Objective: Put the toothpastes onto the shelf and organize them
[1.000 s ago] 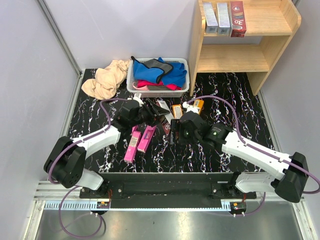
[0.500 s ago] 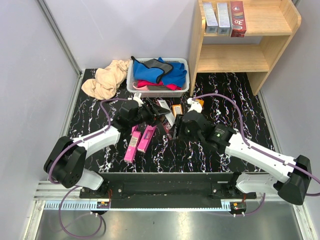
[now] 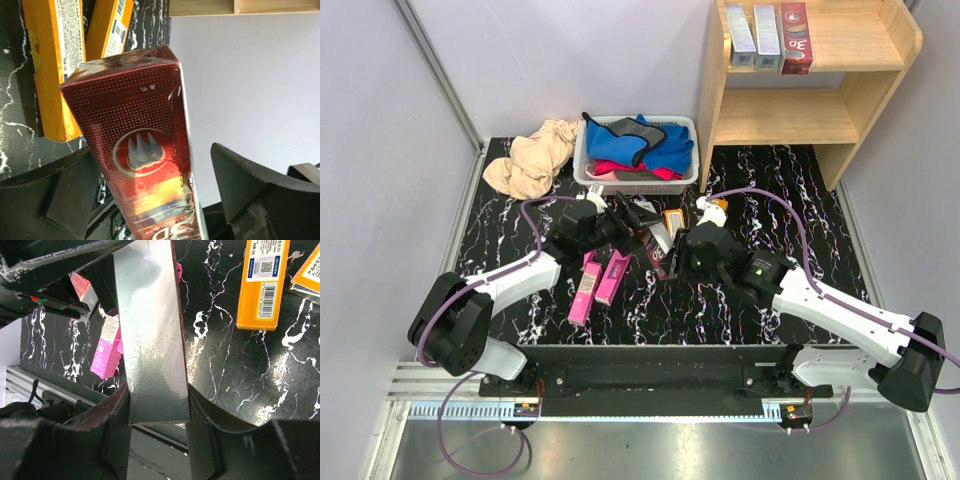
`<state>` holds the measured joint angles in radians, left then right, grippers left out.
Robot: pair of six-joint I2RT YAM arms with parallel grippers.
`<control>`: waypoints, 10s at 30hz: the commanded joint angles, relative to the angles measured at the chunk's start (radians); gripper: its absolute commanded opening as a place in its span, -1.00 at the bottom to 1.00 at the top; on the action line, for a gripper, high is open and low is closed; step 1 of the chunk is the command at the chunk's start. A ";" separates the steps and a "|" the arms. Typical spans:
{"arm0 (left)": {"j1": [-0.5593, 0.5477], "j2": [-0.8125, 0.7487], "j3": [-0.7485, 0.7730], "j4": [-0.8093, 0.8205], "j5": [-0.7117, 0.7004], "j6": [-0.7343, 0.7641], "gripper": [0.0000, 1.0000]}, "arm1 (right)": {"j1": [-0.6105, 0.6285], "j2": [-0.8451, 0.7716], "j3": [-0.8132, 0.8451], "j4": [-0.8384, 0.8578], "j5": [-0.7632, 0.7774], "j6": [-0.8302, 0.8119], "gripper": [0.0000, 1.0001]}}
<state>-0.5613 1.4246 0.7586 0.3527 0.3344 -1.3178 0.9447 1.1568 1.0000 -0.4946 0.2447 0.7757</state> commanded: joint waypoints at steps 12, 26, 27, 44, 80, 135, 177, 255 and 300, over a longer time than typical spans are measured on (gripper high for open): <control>0.020 -0.113 0.128 -0.320 -0.067 0.232 0.98 | -0.010 -0.028 0.069 -0.007 0.044 0.028 -0.49; 0.021 -0.205 0.265 -0.569 -0.201 0.388 0.98 | -0.354 -0.118 0.060 0.013 -0.333 0.028 -0.49; 0.021 -0.205 0.265 -0.578 -0.205 0.393 0.98 | -0.401 -0.126 0.054 0.016 -0.364 0.031 -0.49; 0.021 -0.202 0.262 -0.593 -0.202 0.416 0.98 | -0.911 -0.203 0.022 0.223 -1.068 0.119 -0.49; 0.020 -0.148 0.262 -0.606 -0.175 0.454 0.98 | -1.277 0.524 1.207 0.163 -1.157 0.361 -0.51; 0.021 -0.147 0.232 -0.626 -0.186 0.459 0.98 | -1.301 0.966 1.592 -0.118 -1.098 0.347 0.48; 0.241 0.123 0.461 -1.046 -0.589 0.830 0.98 | -1.406 0.077 0.458 -0.016 -1.133 0.093 1.00; 0.382 0.156 0.461 -0.796 -0.094 0.754 0.01 | -0.911 -0.048 0.143 -0.050 -0.785 -0.075 1.00; 0.363 -0.110 -0.053 0.365 0.282 -0.333 0.01 | 0.218 0.294 0.252 0.375 0.439 -0.391 0.37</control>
<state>-0.1905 1.3399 0.7094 0.6022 0.5808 -1.6218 1.1576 1.4406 1.2079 -0.2070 0.6132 0.4244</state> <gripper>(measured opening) 0.560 0.765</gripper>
